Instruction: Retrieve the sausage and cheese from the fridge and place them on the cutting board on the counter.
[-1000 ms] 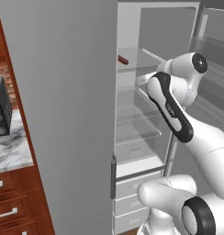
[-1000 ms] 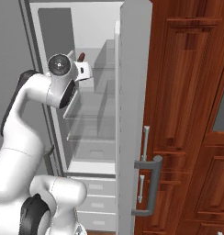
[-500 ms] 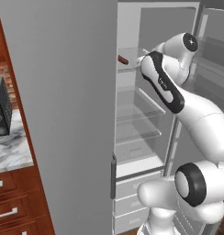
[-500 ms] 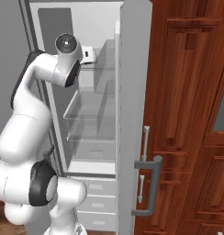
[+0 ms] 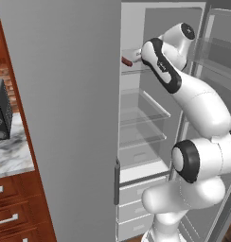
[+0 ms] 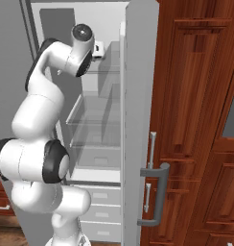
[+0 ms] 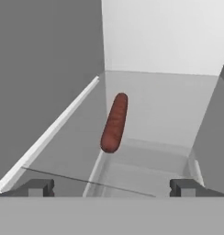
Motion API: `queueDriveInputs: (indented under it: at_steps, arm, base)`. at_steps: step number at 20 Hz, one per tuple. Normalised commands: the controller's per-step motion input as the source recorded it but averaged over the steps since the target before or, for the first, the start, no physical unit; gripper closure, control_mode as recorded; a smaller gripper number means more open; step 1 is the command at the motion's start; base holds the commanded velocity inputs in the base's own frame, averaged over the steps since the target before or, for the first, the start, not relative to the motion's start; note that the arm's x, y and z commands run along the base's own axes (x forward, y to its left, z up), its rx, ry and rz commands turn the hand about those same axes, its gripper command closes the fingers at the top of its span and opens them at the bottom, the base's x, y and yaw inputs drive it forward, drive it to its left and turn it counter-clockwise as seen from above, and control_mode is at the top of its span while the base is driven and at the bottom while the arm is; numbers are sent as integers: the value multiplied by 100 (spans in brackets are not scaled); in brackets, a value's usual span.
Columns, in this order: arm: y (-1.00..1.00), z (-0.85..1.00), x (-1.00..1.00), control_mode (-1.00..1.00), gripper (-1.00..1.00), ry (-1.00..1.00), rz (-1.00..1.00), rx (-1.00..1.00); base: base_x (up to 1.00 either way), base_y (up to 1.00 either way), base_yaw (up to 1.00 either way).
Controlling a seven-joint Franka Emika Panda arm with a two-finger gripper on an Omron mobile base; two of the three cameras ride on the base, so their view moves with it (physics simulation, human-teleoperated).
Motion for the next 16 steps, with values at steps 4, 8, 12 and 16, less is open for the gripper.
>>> queueDriveInputs:
  at_steps: [4, 8, 12, 16]
  arm:
    - [0, -12, 60, -100, -100, 5, 12, 8]
    - [2, -5, 60, -100, -100, 1, 14, 9]
    - [14, -26, 44, -100, -100, 2, 12, 0]
    - [11, -10, 45, -100, -100, 0, 9, 0]
  base:
    - [0, 0, 0]
    - [0, 0, 0]
    - [0, 0, 0]
    - [0, 0, 0]
